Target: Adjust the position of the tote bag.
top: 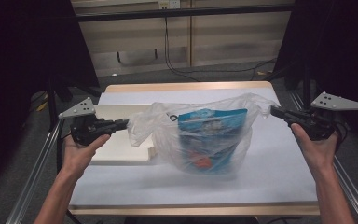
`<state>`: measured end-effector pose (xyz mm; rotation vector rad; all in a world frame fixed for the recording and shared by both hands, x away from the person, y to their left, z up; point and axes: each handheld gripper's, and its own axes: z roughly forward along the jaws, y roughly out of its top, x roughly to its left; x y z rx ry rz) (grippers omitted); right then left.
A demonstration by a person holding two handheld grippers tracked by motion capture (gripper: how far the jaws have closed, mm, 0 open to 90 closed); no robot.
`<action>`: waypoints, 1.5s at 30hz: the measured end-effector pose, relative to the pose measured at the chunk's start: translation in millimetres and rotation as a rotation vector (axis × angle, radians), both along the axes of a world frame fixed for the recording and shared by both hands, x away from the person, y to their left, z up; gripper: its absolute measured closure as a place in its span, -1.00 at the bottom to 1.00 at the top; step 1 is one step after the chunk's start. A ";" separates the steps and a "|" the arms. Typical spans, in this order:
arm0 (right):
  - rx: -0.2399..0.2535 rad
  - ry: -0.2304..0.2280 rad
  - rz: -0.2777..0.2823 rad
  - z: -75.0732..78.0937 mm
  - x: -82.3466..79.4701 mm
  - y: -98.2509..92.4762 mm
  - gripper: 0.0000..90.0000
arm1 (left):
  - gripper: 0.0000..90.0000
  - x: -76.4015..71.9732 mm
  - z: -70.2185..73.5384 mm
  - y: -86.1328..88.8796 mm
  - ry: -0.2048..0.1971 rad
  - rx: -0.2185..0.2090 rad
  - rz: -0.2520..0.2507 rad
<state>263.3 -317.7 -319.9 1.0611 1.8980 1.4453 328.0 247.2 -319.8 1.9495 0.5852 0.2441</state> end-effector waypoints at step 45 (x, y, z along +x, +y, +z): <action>-0.097 0.210 0.055 -85.8 -33.7 -7.3 1.00 | 1.00 -41.6 -80.3 -5.0 0.117 0.206 -0.105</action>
